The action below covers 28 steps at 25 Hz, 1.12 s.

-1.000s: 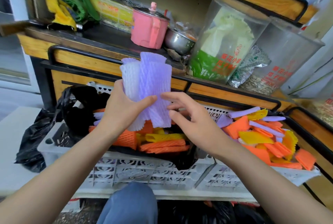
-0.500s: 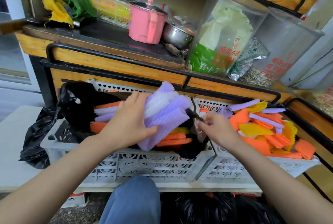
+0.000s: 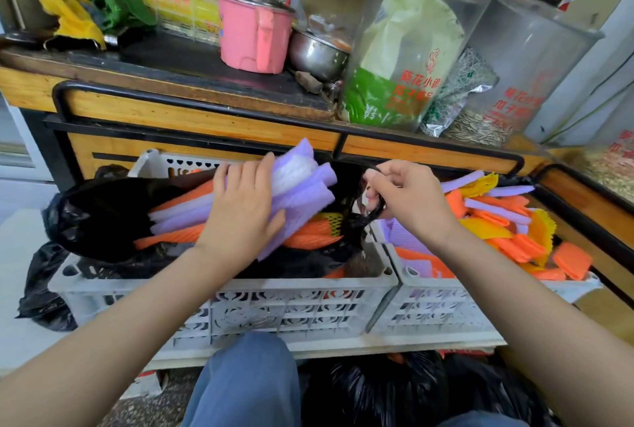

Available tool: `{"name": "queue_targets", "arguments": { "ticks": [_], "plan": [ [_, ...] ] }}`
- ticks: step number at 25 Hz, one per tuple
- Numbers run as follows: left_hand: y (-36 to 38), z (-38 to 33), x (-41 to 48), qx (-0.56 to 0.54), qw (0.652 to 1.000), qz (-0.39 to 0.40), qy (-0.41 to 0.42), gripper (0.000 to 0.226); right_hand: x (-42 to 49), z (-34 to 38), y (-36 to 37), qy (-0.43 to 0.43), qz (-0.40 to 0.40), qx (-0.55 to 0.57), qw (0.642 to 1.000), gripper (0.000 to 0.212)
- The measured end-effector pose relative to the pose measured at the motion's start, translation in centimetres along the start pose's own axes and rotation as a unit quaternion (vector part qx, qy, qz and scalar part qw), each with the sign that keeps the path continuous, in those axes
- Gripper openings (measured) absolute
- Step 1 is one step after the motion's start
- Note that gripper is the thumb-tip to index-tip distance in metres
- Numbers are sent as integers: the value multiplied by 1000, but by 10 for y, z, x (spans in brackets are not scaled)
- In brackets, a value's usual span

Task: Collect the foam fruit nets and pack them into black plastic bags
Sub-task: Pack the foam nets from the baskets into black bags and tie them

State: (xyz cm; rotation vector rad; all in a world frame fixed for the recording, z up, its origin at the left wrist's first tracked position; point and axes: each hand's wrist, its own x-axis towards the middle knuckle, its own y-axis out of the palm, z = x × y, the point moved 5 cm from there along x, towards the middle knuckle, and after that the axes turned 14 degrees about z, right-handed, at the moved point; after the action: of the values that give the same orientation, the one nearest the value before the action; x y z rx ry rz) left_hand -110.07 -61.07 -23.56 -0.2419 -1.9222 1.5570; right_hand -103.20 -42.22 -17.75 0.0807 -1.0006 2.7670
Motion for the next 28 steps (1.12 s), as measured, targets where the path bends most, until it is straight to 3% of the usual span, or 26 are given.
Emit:
{"name": "queue_targets", "arguments": {
  "ticks": [2, 4, 7, 11, 15, 17, 21, 22, 24, 25, 28],
  "plan": [
    [4, -3, 8, 4, 1000, 17, -15, 73, 0, 1, 0, -2, 0, 24, 1000, 16],
    [20, -14, 11, 25, 997, 69, 34, 69, 0, 0, 0, -3, 4, 27, 1000, 16],
    [48, -24, 5, 70, 985, 99, 119, 41, 3, -3, -6, -12, 0, -1, 1000, 16],
    [61, -33, -12, -50, 968, 197, 147, 78, 10, -14, -15, 0, -13, 3, 1000, 18],
    [75, -23, -3, 32, 967, 191, 164, 58, 16, -22, -20, -3, -33, 23, 999, 20],
    [78, -10, 10, 39, 971, 195, 132, 52, 17, -21, -20, -19, -34, 24, 999, 18],
    [95, -16, 6, 89, 952, 268, 120, 74, 20, -23, -18, -34, -24, -14, 999, 16],
    [94, -22, 1, 93, 950, 269, 129, 77, 21, -27, -19, -33, -13, -35, 999, 16],
    [84, -30, -5, 105, 956, 228, 150, 60, 20, -35, -20, -39, 26, -65, 997, 13],
    [78, -32, -6, 110, 964, 176, 168, 48, 17, -39, -20, -49, 52, -80, 994, 14],
    [49, -47, -4, 65, 974, 60, 211, 39, 1, -56, -25, -87, 119, -175, 974, 32]
  ]
}}
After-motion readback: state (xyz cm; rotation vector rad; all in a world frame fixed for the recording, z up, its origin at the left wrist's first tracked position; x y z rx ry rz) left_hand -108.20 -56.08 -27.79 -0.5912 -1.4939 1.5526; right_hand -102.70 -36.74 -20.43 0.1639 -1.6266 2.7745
